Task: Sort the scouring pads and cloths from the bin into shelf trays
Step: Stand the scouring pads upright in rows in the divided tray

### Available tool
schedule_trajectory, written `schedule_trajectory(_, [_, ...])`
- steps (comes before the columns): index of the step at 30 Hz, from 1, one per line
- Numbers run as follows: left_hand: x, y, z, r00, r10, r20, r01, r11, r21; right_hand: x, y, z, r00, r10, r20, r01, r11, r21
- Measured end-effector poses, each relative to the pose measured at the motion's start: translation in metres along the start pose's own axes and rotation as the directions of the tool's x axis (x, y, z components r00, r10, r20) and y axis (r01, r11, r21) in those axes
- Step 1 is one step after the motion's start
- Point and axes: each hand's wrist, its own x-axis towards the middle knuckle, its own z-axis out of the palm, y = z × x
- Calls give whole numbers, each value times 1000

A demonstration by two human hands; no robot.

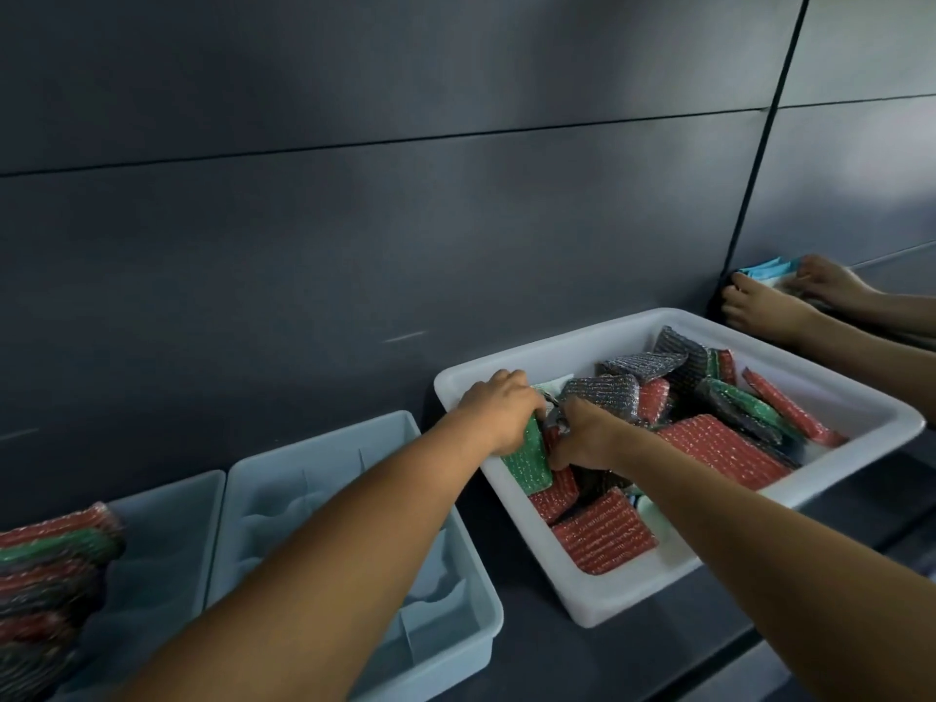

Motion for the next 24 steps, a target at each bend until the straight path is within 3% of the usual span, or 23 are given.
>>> schedule_trajectory(3, [-6, -4, -6, 999, -8, -50, 9, 999, 37, -3, 0, 1, 1000, 18, -6, -18, 999, 35])
schedule_trajectory(5, [-16, -11, -10, 995, -34, -97, 31, 999, -36, -10, -2, -3, 999, 17, -36, -13, 994, 107])
schedule_trajectory(8, [-40, -19, -19, 962, -102, -254, 49, 977, -206, -23, -10, -14, 975, -13, -224, 50, 987, 156])
schedule_trajectory(13, [-88, -26, -21, 832, -253, -494, 37, 913, -406, -53, -35, -22, 867, -112, -486, 209, 966, 151])
schedule_trajectory(15, [-97, -26, -19, 823, -265, -502, 18, 896, -444, -59, -43, -21, 834, -149, -532, 230, 969, 89])
schedule_trajectory(19, [-97, -20, -19, 855, -244, -457, -18, 868, -496, -72, -55, -22, 797, -125, -591, 134, 991, -29])
schedule_trajectory(24, [-96, -18, -21, 875, -226, -429, -64, 823, -565, -86, -56, -20, 728, -120, -675, 139, 990, -26])
